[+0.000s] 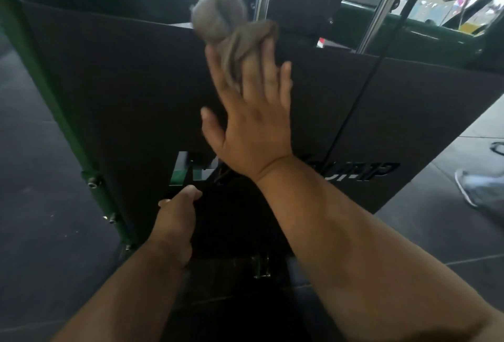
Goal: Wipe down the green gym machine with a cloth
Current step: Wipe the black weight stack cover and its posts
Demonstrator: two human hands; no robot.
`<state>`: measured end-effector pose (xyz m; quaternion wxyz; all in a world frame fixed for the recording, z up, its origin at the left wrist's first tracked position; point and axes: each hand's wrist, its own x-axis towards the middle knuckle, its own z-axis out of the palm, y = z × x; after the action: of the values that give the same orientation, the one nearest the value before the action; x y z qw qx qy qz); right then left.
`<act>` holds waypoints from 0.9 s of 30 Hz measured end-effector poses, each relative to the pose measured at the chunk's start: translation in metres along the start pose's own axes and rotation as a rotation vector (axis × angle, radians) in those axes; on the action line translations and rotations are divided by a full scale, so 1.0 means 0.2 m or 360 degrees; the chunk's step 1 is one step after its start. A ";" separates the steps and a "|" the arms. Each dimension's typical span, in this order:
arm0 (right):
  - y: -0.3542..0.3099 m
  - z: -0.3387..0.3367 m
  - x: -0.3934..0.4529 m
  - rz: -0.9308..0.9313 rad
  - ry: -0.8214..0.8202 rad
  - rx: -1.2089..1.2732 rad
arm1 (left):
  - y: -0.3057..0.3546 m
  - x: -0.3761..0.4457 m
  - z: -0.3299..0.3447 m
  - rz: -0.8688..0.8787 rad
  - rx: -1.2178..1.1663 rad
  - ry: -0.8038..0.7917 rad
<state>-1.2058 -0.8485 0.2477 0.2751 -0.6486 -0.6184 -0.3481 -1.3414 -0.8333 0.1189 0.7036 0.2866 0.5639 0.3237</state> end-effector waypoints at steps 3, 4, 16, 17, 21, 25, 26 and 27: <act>0.09 -0.01 -0.02 0.0338 0.0133 0.0037 | 0.01 0.00 0.00 -0.0002 -0.0021 -0.0013; 0.11 0.00 -0.06 0.0428 0.0135 0.0045 | 0.02 -0.01 -0.01 -0.0001 -0.0022 -0.0016; 0.23 -0.02 -0.15 0.0573 0.0088 0.0143 | 0.04 -0.07 -0.02 -0.0009 0.0159 -0.0006; 0.24 -0.03 -0.14 0.0601 0.0105 0.0156 | 0.05 -0.08 -0.02 -0.0005 0.0198 -0.0005; 0.18 -0.01 -0.28 0.0761 -0.0085 0.0204 | 0.08 -0.14 0.00 -0.0025 0.0405 -0.0031; 0.12 0.04 -0.48 0.0747 -0.0379 0.0271 | 0.17 -0.22 -0.01 0.0164 0.0963 -0.0268; 0.12 0.04 -0.50 0.0732 -0.0387 0.0339 | 0.19 -0.25 0.00 0.0397 0.1273 -0.0325; 0.13 0.04 -0.50 0.0719 -0.0384 0.0416 | 0.20 -0.28 0.01 0.0697 0.1549 -0.0326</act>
<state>-1.1775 -0.9060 0.1655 0.3514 -0.7658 -0.5260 -0.1155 -1.3537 -0.8517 0.1850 0.4571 0.7201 0.5043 0.1346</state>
